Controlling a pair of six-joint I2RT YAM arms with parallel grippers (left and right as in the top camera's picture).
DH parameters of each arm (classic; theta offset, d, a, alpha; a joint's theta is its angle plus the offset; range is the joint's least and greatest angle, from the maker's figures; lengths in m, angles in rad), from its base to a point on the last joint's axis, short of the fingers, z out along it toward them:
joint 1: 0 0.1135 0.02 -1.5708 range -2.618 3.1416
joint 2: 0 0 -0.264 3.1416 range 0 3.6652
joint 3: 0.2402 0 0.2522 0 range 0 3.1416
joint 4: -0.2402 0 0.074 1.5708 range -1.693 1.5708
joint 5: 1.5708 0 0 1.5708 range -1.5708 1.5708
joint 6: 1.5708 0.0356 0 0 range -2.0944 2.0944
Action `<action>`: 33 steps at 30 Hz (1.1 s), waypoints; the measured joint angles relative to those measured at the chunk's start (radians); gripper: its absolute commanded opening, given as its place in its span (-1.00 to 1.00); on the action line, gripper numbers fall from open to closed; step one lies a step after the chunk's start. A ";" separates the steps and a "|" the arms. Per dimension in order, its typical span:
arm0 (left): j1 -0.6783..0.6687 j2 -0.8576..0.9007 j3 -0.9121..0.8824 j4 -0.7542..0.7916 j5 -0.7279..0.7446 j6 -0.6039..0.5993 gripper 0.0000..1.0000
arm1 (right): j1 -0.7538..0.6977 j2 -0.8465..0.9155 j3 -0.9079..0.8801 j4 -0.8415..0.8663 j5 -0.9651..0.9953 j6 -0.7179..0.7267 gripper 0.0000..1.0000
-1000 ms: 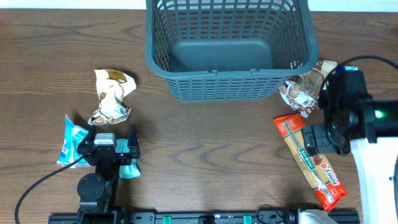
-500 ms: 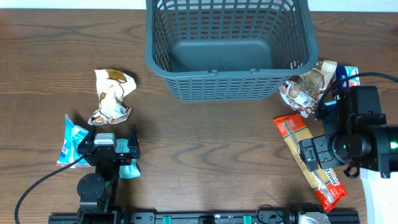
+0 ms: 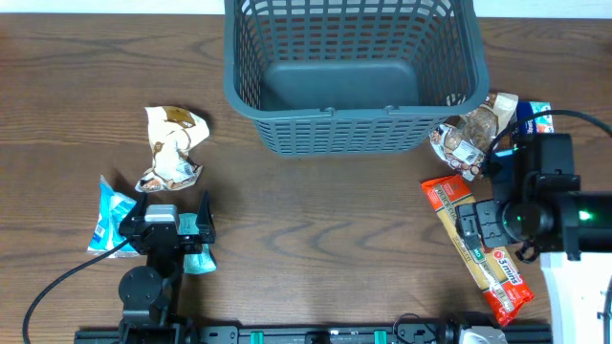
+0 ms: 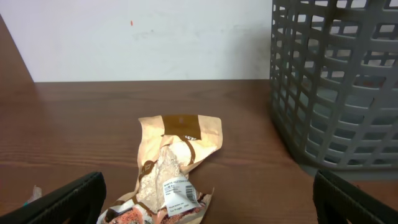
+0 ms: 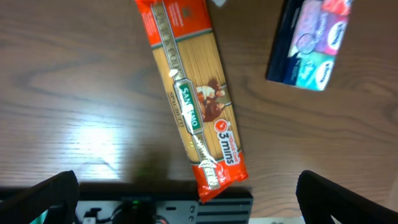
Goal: Pack container
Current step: 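Move the right gripper down over the red-and-tan spaghetti package, then close the right gripper on the spaghetti package and lift it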
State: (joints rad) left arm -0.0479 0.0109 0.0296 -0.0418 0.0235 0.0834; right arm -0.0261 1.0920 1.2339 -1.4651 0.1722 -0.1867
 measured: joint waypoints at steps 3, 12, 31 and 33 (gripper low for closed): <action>0.000 0.000 0.000 0.000 0.000 0.000 0.97 | -0.053 0.002 -0.069 0.053 -0.016 -0.031 0.99; 0.000 0.000 0.000 0.000 0.000 0.000 0.97 | -0.227 0.001 -0.231 0.269 -0.135 -0.184 0.98; 0.000 0.000 0.000 0.000 0.000 0.000 0.97 | -0.277 0.246 -0.379 0.425 -0.200 -0.328 0.98; 0.000 0.000 0.000 0.000 0.000 0.000 0.97 | -0.277 0.252 -0.379 0.422 -0.202 -0.364 0.98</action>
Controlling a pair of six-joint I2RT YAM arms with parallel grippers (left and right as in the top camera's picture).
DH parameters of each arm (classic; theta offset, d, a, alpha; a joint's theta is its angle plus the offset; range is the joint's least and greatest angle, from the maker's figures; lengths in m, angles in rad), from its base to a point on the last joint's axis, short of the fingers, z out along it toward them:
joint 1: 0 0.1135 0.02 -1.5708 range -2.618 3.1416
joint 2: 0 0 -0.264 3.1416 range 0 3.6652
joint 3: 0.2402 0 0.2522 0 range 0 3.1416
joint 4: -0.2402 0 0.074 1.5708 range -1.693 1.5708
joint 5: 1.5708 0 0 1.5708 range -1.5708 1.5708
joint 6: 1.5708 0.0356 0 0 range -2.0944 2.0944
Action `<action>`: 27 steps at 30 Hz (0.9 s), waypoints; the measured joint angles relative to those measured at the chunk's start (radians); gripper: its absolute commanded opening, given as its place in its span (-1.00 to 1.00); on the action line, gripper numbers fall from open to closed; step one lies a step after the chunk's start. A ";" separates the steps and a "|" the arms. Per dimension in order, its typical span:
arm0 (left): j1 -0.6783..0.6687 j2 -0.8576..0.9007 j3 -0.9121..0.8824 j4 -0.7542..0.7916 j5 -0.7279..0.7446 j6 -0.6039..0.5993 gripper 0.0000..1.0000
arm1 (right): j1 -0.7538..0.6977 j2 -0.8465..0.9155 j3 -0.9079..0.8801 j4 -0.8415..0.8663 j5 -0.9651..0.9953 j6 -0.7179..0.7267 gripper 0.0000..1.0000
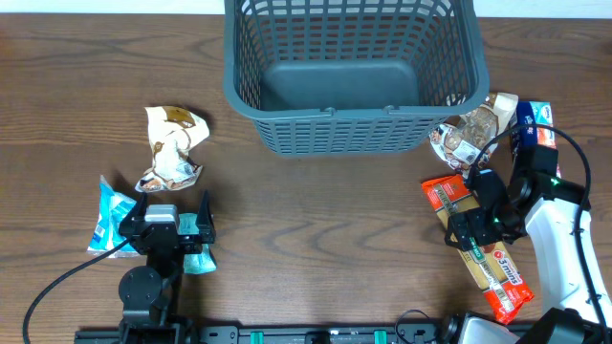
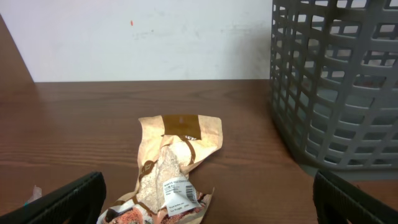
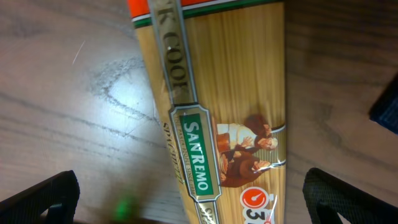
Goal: Pack container
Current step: 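Close the right gripper on the spaghetti package and lift it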
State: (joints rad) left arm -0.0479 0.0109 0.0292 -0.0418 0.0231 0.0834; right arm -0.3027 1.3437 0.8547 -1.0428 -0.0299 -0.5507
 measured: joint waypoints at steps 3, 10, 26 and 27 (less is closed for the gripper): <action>0.000 0.000 0.000 0.000 0.000 0.000 0.97 | 0.000 0.002 0.000 -0.024 0.004 -0.065 0.98; 0.000 0.000 0.000 0.000 0.000 0.000 0.97 | 0.000 0.028 -0.020 0.021 0.020 -0.159 0.98; 0.000 0.000 0.000 0.000 0.000 0.000 0.97 | -0.002 0.043 -0.184 0.261 0.023 -0.190 0.98; 0.000 0.000 0.000 0.000 0.000 0.000 0.97 | -0.005 0.043 -0.195 0.280 0.023 -0.190 0.98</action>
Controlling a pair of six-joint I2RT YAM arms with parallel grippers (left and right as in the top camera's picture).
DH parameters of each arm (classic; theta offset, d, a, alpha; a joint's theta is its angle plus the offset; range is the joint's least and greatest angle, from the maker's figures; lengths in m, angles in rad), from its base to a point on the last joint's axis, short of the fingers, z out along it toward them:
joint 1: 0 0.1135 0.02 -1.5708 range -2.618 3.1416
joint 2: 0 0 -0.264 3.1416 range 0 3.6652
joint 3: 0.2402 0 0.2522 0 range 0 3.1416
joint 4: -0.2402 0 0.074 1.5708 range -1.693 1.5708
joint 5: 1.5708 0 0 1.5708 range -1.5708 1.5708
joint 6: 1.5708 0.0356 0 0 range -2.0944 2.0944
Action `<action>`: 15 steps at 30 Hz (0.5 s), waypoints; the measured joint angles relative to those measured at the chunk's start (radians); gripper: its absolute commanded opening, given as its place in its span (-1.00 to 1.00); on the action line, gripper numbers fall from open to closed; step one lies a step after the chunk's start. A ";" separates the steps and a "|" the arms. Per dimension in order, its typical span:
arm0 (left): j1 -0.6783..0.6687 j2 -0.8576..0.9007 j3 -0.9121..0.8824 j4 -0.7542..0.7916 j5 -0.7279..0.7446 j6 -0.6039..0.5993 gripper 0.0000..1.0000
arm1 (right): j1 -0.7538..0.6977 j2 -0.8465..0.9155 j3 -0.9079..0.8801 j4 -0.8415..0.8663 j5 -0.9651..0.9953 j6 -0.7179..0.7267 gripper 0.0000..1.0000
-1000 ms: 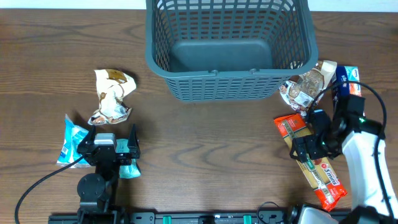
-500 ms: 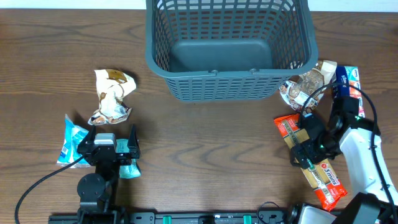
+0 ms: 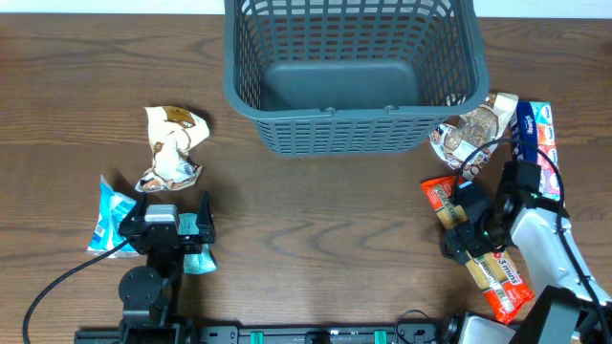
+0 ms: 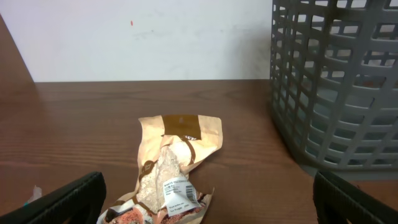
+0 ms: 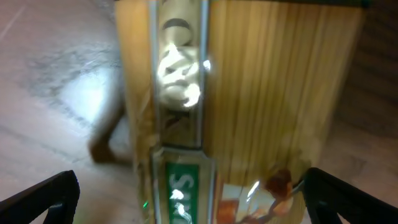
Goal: Pack container
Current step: 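Close the right gripper on the spaghetti package and lift it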
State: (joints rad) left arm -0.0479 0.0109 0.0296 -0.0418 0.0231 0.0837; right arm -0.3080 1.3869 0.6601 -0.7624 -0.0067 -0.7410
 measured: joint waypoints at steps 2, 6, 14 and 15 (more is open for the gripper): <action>0.000 0.000 0.000 0.000 0.000 0.000 0.97 | -0.003 0.000 -0.015 0.034 0.002 0.000 0.99; 0.000 0.000 0.000 0.000 0.000 0.000 0.97 | -0.003 0.016 -0.029 0.077 0.003 0.002 0.89; 0.000 0.000 0.000 0.000 -0.005 0.000 0.97 | -0.005 0.051 -0.026 0.146 -0.045 0.037 0.61; 0.000 0.000 0.000 0.000 -0.006 0.000 0.97 | -0.005 0.053 -0.026 0.158 -0.053 0.048 0.54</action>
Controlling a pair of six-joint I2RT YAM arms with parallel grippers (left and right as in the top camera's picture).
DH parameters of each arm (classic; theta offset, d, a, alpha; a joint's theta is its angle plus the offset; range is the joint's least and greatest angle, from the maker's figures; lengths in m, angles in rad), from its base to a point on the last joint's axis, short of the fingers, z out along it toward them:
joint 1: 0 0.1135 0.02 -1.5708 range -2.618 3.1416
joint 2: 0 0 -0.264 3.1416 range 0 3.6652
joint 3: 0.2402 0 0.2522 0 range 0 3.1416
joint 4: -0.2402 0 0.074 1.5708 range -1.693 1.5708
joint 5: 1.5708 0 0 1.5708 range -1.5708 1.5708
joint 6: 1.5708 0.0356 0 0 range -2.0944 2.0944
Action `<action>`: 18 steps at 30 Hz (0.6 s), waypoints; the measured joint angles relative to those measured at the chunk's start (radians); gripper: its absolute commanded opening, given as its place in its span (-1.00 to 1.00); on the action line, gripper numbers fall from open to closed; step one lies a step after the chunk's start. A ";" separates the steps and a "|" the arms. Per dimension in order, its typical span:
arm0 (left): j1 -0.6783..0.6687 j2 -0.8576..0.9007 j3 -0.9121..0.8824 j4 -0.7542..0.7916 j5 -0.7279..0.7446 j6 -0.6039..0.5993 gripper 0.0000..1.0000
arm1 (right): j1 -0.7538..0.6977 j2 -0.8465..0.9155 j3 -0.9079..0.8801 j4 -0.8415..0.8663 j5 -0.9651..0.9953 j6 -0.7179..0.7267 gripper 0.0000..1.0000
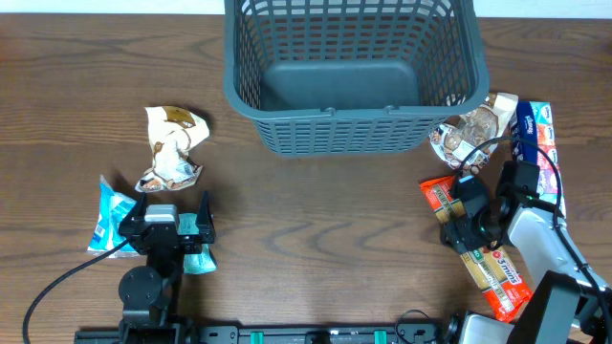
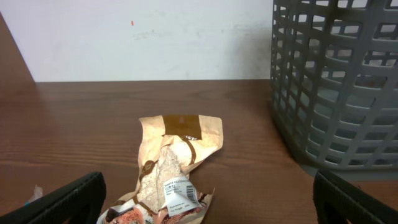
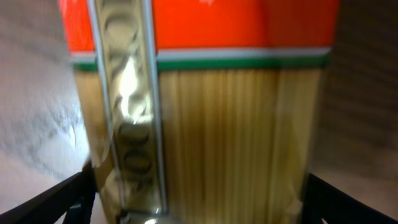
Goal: Pack container
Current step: 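Close the right gripper on the spaghetti package and lift it, then carry the spaghetti package with the right gripper over the grey basket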
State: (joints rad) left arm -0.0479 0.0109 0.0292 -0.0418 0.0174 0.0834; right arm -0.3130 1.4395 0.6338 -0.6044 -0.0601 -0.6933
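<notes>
The grey basket (image 1: pixel 330 113) stands empty at the back middle. A long red and yellow spaghetti pack (image 1: pixel 492 272) lies at the right front. My right gripper (image 1: pixel 469 222) is down on the pack's upper end. In the right wrist view it is open (image 3: pixel 199 202), its fingers (image 3: pixel 78 199) astride the pack (image 3: pixel 205 124), which fills the gap between them. My left gripper (image 1: pixel 164 229) rests open at the left front, holding nothing. Ahead of it lies a crumpled tan snack bag (image 2: pixel 174 162).
A light blue packet (image 1: pixel 110 215) lies beside the left gripper. Another crumpled snack bag (image 1: pixel 469 134) and a blue tissue pack (image 1: pixel 535 129) sit by the basket's right front corner, just behind the right arm. The basket wall (image 2: pixel 336 81) rises to the left gripper's right.
My right gripper sits a little further up the spaghetti pack, now over its red end, and closer to it. The left arm has not moved.
The right gripper was first high above the spaghetti pack, with the tissue pack also in its view. It then stood lower over the pack's label, then close over the pack's middle, and now straddles the red end. The left arm stayed still.
</notes>
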 measured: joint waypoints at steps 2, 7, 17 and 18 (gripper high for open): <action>0.000 0.000 0.000 0.000 -0.002 0.000 0.97 | 0.000 0.003 0.000 0.029 -0.011 0.023 0.17; 0.000 0.000 0.000 0.000 -0.002 0.000 0.97 | 0.000 0.010 0.000 0.056 -0.030 0.076 -0.24; 0.000 0.000 0.000 0.000 -0.002 0.000 0.97 | -0.003 -0.008 0.017 0.064 -0.039 0.116 -0.98; 0.000 0.000 0.000 0.000 -0.002 0.000 0.97 | -0.003 -0.008 0.017 0.064 -0.039 0.118 -0.97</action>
State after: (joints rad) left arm -0.0479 0.0109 0.0292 -0.0418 0.0154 0.0837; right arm -0.3157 1.4315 0.6506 -0.5407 -0.0990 -0.5751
